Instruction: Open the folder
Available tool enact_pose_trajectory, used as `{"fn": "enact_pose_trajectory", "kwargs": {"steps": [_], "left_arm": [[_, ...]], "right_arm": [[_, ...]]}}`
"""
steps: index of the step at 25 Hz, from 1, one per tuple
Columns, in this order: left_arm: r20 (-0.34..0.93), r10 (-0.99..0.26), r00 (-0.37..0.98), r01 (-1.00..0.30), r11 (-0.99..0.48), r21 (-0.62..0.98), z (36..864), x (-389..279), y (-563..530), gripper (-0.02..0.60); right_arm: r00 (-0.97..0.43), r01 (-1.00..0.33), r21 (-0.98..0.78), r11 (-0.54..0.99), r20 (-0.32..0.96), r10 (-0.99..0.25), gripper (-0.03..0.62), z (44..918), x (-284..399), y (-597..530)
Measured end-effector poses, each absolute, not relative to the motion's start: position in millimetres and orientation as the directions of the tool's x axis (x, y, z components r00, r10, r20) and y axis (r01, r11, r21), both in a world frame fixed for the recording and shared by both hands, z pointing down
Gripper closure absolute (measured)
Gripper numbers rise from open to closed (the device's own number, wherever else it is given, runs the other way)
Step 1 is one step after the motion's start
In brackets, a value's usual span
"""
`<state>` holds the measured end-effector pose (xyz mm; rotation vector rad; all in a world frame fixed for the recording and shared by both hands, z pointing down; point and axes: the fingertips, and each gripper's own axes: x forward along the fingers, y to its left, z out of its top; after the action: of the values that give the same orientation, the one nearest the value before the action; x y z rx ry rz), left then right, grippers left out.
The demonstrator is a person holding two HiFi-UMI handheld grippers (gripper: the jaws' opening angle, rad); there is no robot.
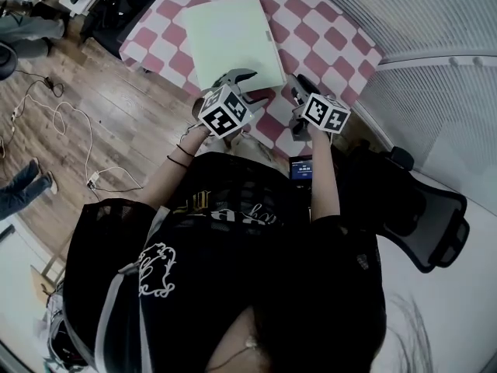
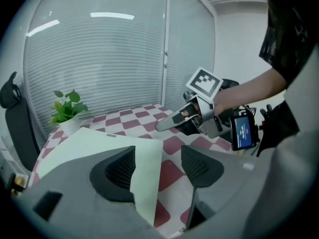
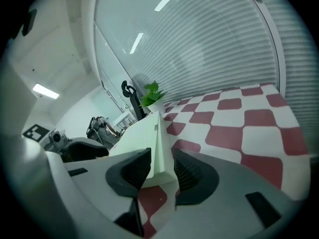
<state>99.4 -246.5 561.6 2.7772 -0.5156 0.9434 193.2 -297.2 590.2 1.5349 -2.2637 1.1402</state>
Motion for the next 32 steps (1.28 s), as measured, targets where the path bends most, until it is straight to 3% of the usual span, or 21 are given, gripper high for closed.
{"fn": "enact_pose_trajectory", "kwargs": {"steps": [5,10,14,20,24,29,32], "left_arm": [[0.706,-0.292,0.646,-0.340,-0.937,-0.077,592.5,118.4,-251.8,0.259],[0.767,-0.406,0.497,-0.298,-0.910,-0.288,620.8,118.2,-266.5,0.242],[0.779,-0.436,0.449,-0.363,-0.886,-0.287,631.0,110.3,-275.0,0.244],[0.742,-0.455,0.492,-0.462,-0.859,-0.221,620.6,101.6,-281.5,0.245],[0.726,-0.449,0.521,-0.470,-0.861,-0.195,610.8,101.5,-275.9,0.307],[0.698,-0.444,0.562,-0.480,-0.862,-0.162,603.3,98.3,-262.3,0.442],[0.686,-0.444,0.577,-0.498,-0.857,-0.136,599.0,98.4,-260.6,0.472]], "right_arm": [[-0.468,-0.809,-0.579,0.098,0.535,-0.703,0.484,612.3,195.8,-301.6],[-0.481,-0.794,-0.603,0.076,0.548,-0.684,0.484,626.0,193.2,-303.9],[-0.497,-0.785,-0.615,0.077,0.551,-0.670,0.485,631.5,191.6,-302.2],[-0.525,-0.773,-0.624,0.112,0.531,-0.666,0.484,631.3,191.8,-303.6],[-0.524,-0.793,-0.589,0.153,0.533,-0.664,0.485,631.7,191.3,-304.1],[-0.524,-0.806,-0.563,0.185,0.532,-0.665,0.485,630.1,189.5,-303.6],[-0.518,-0.813,-0.547,0.198,0.526,-0.674,0.485,627.0,189.8,-304.9]]}}
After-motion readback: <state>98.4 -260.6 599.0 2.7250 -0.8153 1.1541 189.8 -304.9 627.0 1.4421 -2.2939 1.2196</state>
